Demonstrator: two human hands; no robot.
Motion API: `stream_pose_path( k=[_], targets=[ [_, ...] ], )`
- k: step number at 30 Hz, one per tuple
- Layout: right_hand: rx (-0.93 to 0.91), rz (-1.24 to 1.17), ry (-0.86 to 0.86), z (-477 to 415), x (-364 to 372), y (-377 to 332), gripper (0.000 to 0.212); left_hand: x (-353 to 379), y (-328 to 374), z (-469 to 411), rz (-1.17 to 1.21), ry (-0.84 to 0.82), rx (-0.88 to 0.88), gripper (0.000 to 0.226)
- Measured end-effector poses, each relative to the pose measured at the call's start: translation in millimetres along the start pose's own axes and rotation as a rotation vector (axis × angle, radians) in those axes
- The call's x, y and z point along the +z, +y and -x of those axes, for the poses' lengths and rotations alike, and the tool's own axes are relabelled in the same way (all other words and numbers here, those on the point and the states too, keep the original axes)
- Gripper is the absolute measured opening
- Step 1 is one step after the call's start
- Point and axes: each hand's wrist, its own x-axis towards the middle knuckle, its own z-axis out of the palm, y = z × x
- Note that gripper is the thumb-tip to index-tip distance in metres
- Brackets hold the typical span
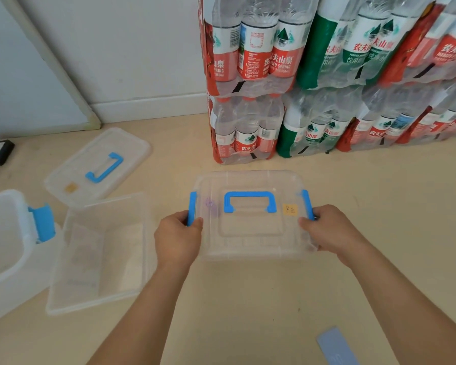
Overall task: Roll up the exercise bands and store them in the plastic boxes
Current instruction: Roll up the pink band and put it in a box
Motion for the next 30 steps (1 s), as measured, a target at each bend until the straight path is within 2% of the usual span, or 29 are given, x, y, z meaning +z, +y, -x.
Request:
stream_pose_path(
  k=[2,4,6,7,9,11,13,14,16,18,21,24,25,30],
  targets=[
    [0.007,0.086,-0.041,4.2,0.5,-4.9,0.023,2.7,-1.5,4.0,-0.149,0.029,0.112,0.014],
    [0.028,0.164,-0.100,5.4,-0.4,-6.3,0.022,0.8,-4.1,4.0,-0.304,-0.014,0.187,0.022],
    [0.032,0.176,-0.110,3.9,-1.5,-5.1,0.023,-2.3,-1.8,2.4,-0.538,-0.170,0.211,0.026],
    [0.022,0.158,-0.087,1.2,-2.2,-4.2,0.024,-3.0,1.0,0.3,-0.623,-0.272,0.187,0.036],
    [0.001,0.098,-0.019,-4.3,-4.0,-2.8,0.023,-4.0,9.4,-0.3,-0.569,-0.468,0.091,0.060],
    [-0.014,0.007,0.062,-9.2,-8.4,-2.0,0.024,-1.9,14.3,0.1,-0.340,-0.558,0.059,0.053],
    [-0.021,-0.088,0.133,-13.4,-12.5,0.3,0.028,2.1,16.8,1.4,-0.128,-0.528,0.071,0.038],
    [-0.029,-0.108,0.172,-16.2,-14.6,2.5,0.029,5.9,17.0,2.6,-0.011,-0.486,0.070,0.038],
    [-0.062,-0.121,0.229,-21.6,-17.8,6.1,0.027,16.1,18.1,5.0,0.193,-0.406,0.049,0.047],
    [-0.094,-0.145,0.231,-24.0,-20.4,8.6,0.024,28.2,19.3,5.8,0.262,-0.325,0.035,0.062],
    [-0.154,-0.110,0.170,-23.1,-23.0,11.0,0.035,42.6,21.8,8.2,0.302,-0.263,0.060,0.061],
    [-0.186,0.105,0.099,-23.7,-22.8,10.8,0.088,52.6,21.9,9.8,0.258,-0.305,0.123,0.060],
    [-0.189,0.183,0.114,-26.4,-21.6,12.2,0.097,54.7,21.7,7.1,0.236,-0.308,0.131,0.061],
    [-0.211,0.428,0.293,-34.0,-23.9,10.3,0.089,61.0,31.4,-7.2,-0.033,-0.229,0.194,0.068]
  ],
)
